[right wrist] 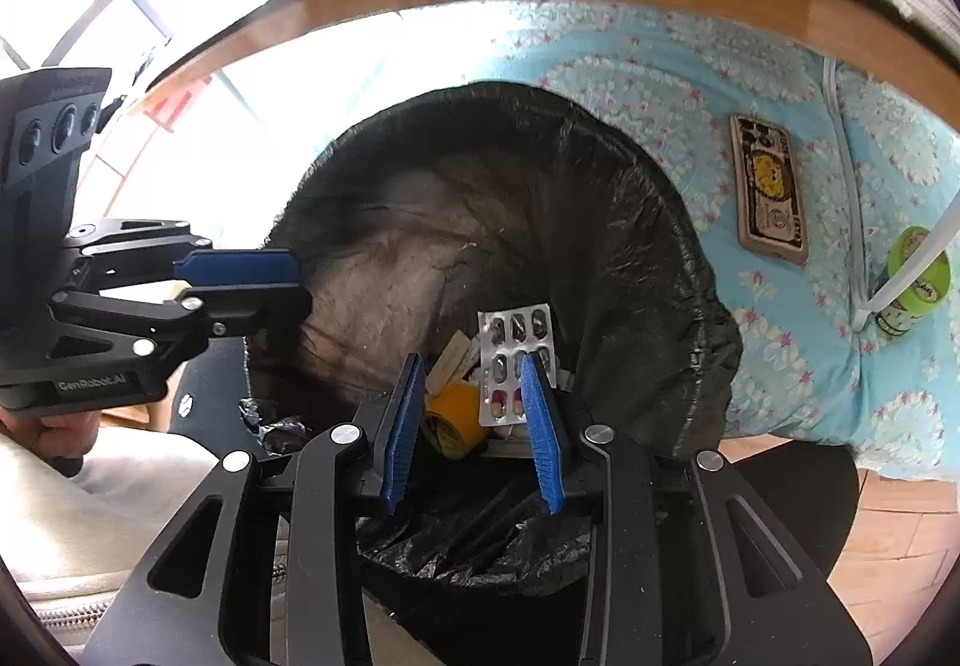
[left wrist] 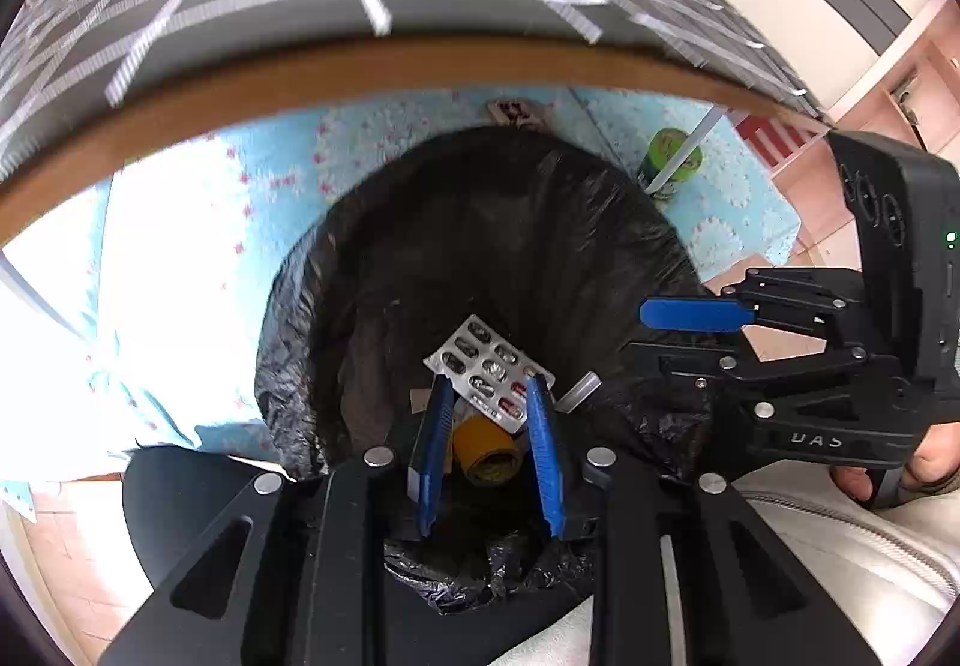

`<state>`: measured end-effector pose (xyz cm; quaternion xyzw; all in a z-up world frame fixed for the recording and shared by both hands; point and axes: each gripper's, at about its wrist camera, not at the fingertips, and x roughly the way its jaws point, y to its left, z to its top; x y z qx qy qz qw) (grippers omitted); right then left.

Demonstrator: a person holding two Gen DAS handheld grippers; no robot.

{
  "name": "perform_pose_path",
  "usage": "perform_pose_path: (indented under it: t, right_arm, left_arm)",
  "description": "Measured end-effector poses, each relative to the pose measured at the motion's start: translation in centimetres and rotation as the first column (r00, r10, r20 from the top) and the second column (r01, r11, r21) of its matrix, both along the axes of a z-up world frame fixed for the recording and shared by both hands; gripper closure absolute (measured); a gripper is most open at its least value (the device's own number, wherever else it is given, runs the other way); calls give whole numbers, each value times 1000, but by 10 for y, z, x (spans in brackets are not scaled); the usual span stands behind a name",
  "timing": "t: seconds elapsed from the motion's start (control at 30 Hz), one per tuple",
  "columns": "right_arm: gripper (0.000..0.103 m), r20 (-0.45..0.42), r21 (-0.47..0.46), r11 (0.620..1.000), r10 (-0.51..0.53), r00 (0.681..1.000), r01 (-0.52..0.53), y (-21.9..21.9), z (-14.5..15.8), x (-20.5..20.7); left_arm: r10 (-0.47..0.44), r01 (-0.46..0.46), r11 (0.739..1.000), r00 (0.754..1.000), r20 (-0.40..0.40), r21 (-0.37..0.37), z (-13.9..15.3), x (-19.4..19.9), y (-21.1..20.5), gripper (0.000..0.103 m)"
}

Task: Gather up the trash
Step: 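Lower both tools into the bin and open them to drop the card and blister pack, then raise both open tools back toward the remaining items on the bed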

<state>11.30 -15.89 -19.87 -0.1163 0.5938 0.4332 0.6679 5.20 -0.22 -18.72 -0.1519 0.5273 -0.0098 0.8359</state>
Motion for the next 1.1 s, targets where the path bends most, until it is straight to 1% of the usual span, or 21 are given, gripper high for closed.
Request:
perform_pose_path:
  t: [0.33, 0.37, 0.4, 0.43, 0.57, 0.63, 0.7, 0.9, 1.1]
  right_arm:
    - [70, 69, 40, 999, -13, 998, 11, -8, 30, 2]
    - [70, 74, 43, 999, -14, 997, 11, -8, 33, 2]
    - [69, 80, 47, 999, -15, 997, 11, -9, 36, 2]
    - [69, 84, 52, 999, -16, 996, 12, -10, 38, 3]
    - [67, 108, 75, 997, -16, 994, 8, -12, 53, 6]
    - [63, 127, 88, 996, -15, 992, 4, -12, 62, 7]
    - [62, 149, 105, 995, -15, 989, -1, -12, 73, 9]
    - [59, 212, 145, 989, -11, 977, -20, -10, 99, 14]
    - [57, 263, 154, 988, -8, 965, -34, -5, 113, 27]
  left_arm:
    - [-27, 22, 999, 994, 102, 46, 43, -10, -4, 78]
    - [-29, 24, 999, 993, 113, 48, 47, -11, -5, 69]
    - [-30, 23, 998, 991, 129, 56, 53, -12, -5, 53]
    - [-32, 22, 998, 989, 144, 65, 57, -13, -6, 47]
    - [-55, 39, 995, 980, 190, 88, 78, -15, -9, 47]
    - [-60, 41, 995, 977, 206, 96, 84, -15, -7, 47]
    - [-63, 39, 993, 972, 225, 110, 93, -15, -6, 47]
    - [-71, 33, 989, 962, 263, 145, 111, -6, -5, 47]
    - [-67, 13, 983, 954, 292, 184, 125, 7, 4, 47]
